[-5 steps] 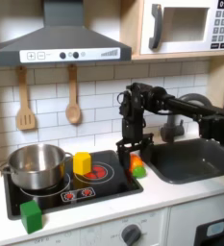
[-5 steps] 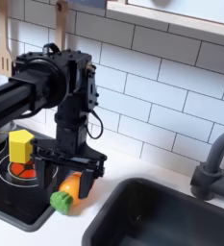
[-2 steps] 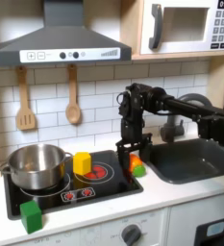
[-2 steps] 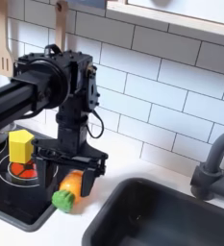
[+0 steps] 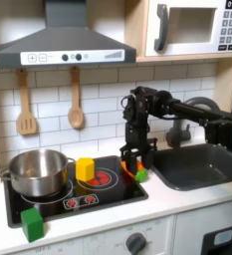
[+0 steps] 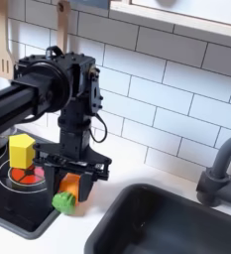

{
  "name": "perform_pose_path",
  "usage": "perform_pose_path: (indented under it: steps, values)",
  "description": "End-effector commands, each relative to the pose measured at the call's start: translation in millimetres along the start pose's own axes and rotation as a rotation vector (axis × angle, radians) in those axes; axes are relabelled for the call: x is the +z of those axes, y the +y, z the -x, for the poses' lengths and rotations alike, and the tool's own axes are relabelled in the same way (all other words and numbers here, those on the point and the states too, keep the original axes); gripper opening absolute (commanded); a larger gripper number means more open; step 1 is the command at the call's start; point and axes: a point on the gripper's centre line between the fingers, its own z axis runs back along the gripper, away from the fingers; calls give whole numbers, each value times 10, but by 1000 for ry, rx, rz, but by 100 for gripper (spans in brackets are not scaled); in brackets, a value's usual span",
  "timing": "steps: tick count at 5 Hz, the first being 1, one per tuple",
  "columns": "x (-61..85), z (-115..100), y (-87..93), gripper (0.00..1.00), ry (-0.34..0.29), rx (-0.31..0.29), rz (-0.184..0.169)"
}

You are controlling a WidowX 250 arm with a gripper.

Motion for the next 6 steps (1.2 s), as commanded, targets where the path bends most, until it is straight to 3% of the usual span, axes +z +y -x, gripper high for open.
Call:
perform_pose_path:
  steps: [1,5,6]
  values:
    - [6,9,11,0,0,16,5]
    - [114,64,-67,0,37,5,44]
    - [202,68,-80,0,30,9,64]
